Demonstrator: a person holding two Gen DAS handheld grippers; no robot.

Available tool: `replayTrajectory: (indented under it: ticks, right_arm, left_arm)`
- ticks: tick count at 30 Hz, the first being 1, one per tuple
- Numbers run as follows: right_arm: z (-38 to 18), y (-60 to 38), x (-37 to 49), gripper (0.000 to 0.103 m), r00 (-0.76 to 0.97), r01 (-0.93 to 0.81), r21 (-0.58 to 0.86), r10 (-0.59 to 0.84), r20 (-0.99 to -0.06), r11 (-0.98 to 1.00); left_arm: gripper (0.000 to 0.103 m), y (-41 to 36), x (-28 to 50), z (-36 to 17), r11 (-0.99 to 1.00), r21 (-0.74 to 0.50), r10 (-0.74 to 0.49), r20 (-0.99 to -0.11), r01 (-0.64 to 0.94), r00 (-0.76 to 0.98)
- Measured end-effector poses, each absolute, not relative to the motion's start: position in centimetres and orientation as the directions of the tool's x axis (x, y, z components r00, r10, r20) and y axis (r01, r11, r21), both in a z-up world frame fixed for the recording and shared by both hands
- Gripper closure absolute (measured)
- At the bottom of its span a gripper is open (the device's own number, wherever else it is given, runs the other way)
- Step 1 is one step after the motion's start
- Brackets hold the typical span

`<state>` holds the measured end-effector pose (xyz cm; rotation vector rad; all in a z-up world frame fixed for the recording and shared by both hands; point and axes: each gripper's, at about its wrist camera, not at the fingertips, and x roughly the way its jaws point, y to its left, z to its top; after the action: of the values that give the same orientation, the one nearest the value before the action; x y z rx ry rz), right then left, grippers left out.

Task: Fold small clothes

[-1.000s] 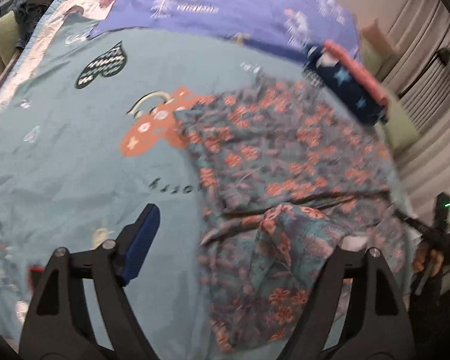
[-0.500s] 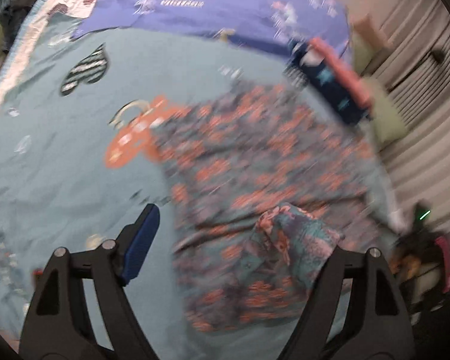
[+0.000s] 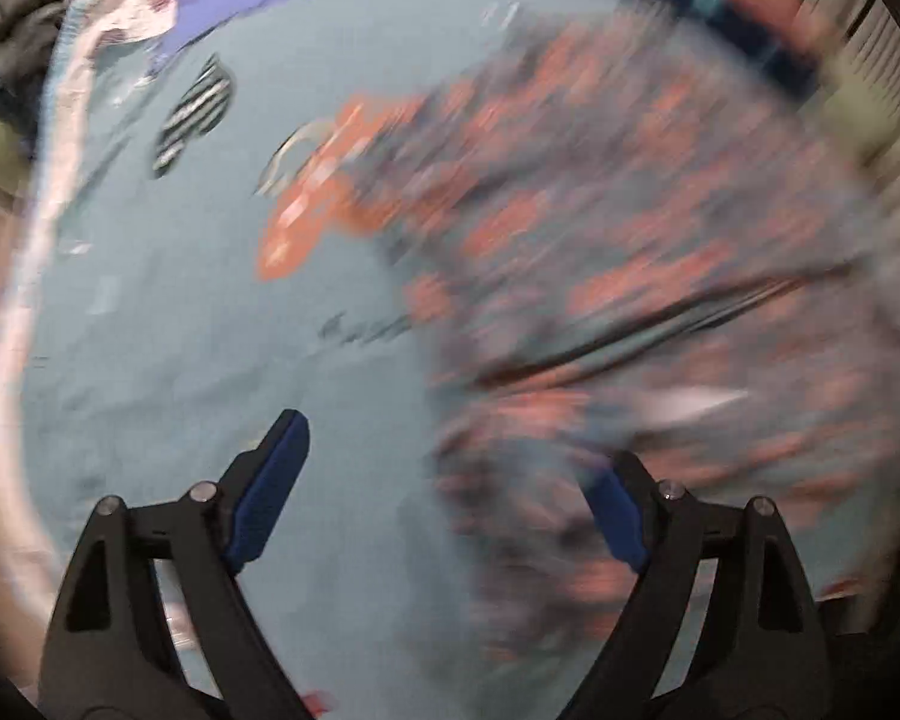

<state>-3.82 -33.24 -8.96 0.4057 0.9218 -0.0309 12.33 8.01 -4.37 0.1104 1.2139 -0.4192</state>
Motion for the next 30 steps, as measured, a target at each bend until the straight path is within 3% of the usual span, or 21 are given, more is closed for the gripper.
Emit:
replayTrajectory:
  ticks: [2, 4, 6, 8, 13, 16, 18, 24, 25, 26, 30]
  right_arm:
    - [-9.2, -33.2, -3.8, 0.085, 0.606, 0.197, 0.33, 0.15, -0.781, 0.923]
    - [-9.3, -33.1, -3.7, 0.085, 0.602, 0.199, 0.327, 0.149, -0.785, 0.924]
    - [-9.3, -33.1, -3.8, 0.085, 0.606, 0.197, 0.33, 0.15, -0.781, 0.923]
    - [-9.1, -33.1, -3.9, 0.085, 0.614, 0.19, 0.339, 0.158, -0.773, 0.921]
    - [-9.1, -33.6, -4.4, 0.085, 0.615, 0.181, 0.338, 0.162, -0.771, 0.924]
    - [-9.0, -33.8, -4.5, 0.083, 0.615, 0.168, 0.345, 0.175, -0.769, 0.923]
    - [-9.1, -33.9, -4.3, 0.076, 0.615, 0.159, 0.36, 0.193, -0.765, 0.919]
    - [-9.6, -33.1, -3.0, 0.076, 0.596, 0.162, 0.341, 0.183, -0.782, 0.926]
    - [-9.5, -33.0, -3.1, 0.079, 0.6, 0.166, 0.327, 0.168, -0.782, 0.93]
    - [-9.3, -32.9, -3.2, 0.1, 0.607, 0.174, 0.306, 0.142, -0.781, 0.936]
    - [-7.2, -33.6, -4.5, 0.1, 0.681, 0.182, 0.329, 0.123, -0.721, 0.927]
  left_arm:
    - [0.016, 9.9, 11.9, -1.1, 0.849, -0.384, -0.5, -0.805, 0.363, 0.318]
    - [0.013, 11.7, 11.6, 1.0, 0.786, -0.519, -0.618, -0.688, 0.337, 0.381]
    - [0.012, 12.7, 11.2, 1.7, 0.817, -0.48, -0.577, -0.675, 0.32, 0.459]
    - [0.012, 12.8, 10.5, 1.0, 0.867, -0.363, -0.495, -0.705, 0.342, 0.508]
    - [0.016, 13.5, 8.1, -4.4, 0.917, -0.145, -0.329, -0.801, 0.371, 0.5]
    - [0.018, 13.5, 6.5, -7.0, 0.909, -0.043, -0.271, -0.816, 0.414, 0.51]
    - [0.018, 12.9, 6.2, -7.7, 0.898, -0.03, -0.28, -0.808, 0.439, 0.518]
    - [0.018, 9.1, 7.4, -7.4, 0.858, 0.022, -0.301, -0.789, 0.514, 0.536]
    - [0.018, 8.8, 7.9, -7.1, 0.86, 0.013, -0.306, -0.787, 0.51, 0.536]
    - [0.018, 8.8, 8.2, -6.7, 0.865, -0.002, -0.316, -0.779, 0.502, 0.541]
    - [0.018, 11.0, 9.7, -3.6, 0.905, -0.158, -0.387, -0.692, 0.395, 0.61]
